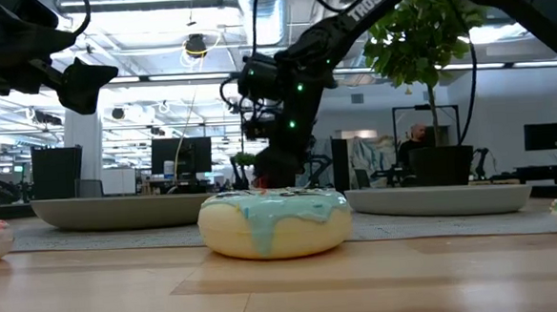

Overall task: Pick & Place donuts
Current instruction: Put the big purple donut into the blue plate

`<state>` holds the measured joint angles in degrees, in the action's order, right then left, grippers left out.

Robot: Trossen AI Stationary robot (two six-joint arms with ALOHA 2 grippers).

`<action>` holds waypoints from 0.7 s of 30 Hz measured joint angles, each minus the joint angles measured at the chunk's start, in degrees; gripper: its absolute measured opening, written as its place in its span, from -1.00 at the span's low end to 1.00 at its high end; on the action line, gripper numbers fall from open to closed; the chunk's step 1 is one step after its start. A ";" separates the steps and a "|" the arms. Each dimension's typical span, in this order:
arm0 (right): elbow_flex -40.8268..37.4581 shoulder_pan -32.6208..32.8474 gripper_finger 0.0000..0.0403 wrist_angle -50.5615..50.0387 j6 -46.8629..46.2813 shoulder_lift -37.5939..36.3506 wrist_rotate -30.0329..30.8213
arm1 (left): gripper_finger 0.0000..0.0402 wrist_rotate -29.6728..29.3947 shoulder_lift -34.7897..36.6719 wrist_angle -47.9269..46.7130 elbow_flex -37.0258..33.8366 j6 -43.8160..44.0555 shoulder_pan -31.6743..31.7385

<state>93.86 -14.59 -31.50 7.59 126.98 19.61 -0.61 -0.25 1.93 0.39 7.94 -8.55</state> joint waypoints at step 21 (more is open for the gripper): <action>0.13 -0.94 0.17 2.16 1.43 -0.57 -3.01 | 0.52 -0.01 0.00 0.02 0.02 0.00 0.01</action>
<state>94.00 -15.53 -29.34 9.02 126.41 16.60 -0.62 -0.25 1.96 0.40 7.94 -8.55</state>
